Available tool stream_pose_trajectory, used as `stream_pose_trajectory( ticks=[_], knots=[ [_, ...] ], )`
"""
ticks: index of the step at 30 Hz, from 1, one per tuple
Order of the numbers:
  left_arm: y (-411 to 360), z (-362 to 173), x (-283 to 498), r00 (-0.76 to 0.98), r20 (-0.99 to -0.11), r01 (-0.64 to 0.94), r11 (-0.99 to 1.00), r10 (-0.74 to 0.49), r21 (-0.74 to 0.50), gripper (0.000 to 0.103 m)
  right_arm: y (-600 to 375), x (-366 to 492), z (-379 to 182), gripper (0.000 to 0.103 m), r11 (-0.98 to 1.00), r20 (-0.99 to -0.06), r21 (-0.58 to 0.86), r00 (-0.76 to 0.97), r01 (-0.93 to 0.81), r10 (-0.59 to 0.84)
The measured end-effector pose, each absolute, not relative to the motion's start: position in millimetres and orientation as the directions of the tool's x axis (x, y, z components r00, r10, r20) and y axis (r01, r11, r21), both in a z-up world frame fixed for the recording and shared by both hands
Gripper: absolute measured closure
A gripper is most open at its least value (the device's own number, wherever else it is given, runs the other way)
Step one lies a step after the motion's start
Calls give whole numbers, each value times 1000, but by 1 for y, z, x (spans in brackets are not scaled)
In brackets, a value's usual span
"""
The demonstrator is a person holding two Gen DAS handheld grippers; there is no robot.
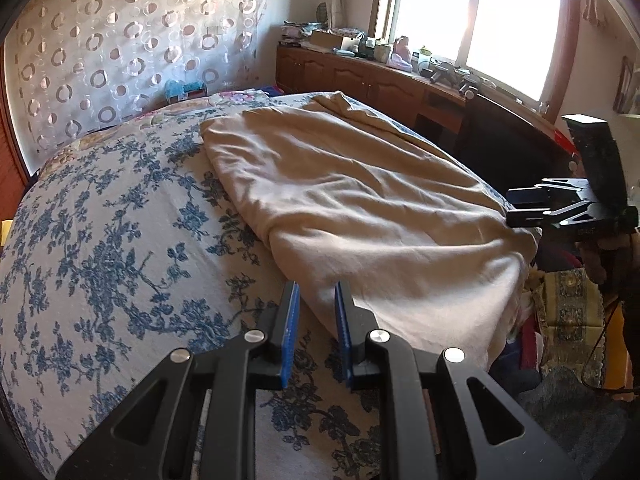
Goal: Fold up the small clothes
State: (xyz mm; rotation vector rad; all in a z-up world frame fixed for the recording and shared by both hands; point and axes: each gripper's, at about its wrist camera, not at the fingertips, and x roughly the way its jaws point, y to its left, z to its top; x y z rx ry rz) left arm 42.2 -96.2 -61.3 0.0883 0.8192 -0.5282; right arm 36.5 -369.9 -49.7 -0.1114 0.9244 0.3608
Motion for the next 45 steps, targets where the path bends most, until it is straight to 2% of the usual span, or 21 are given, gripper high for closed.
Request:
stream_pose_trajectory(
  ticks=[3,4,8,12,22,29,34,38,43,45],
  knots=[
    [-99,-65,41,541,-725,493,860,-425,-136,85,-369,37,-60,38,937,-810,54,534,-346,244],
    [-100,-66,40,537,-728,494,858,-427,-139,79,-369,37,-63,38,937,-813,55,530,-344,242],
    [-104,-73,38,504,-747,502,851,-434,-156,71,-370,35,-70,37,938,-819,69,517,-341,248],
    [-106,-79,34,480,-761,500,849,-437,-172,69,-368,29,-70,37,931,-818,83,510,-355,267],
    [-108,-81,26,443,-761,519,828,-475,-215,69,-346,20,-74,41,914,-827,9,510,-406,234],
    [-111,-80,21,424,-761,536,813,-490,-225,69,-355,22,-67,42,924,-818,13,527,-383,231],
    [-110,-80,19,402,-757,547,798,-515,-252,69,-366,25,-69,42,937,-824,-30,538,-349,174],
    [-111,-79,15,371,-729,578,757,-576,-305,98,-368,25,-72,41,937,-828,-16,529,-348,183],
    [-101,-55,16,431,-654,575,747,-622,-332,101,-362,21,-73,43,925,-837,-4,508,-380,206],
    [-97,-46,19,449,-636,566,751,-628,-341,102,-358,19,-72,58,917,-839,4,498,-399,220]
  ],
)
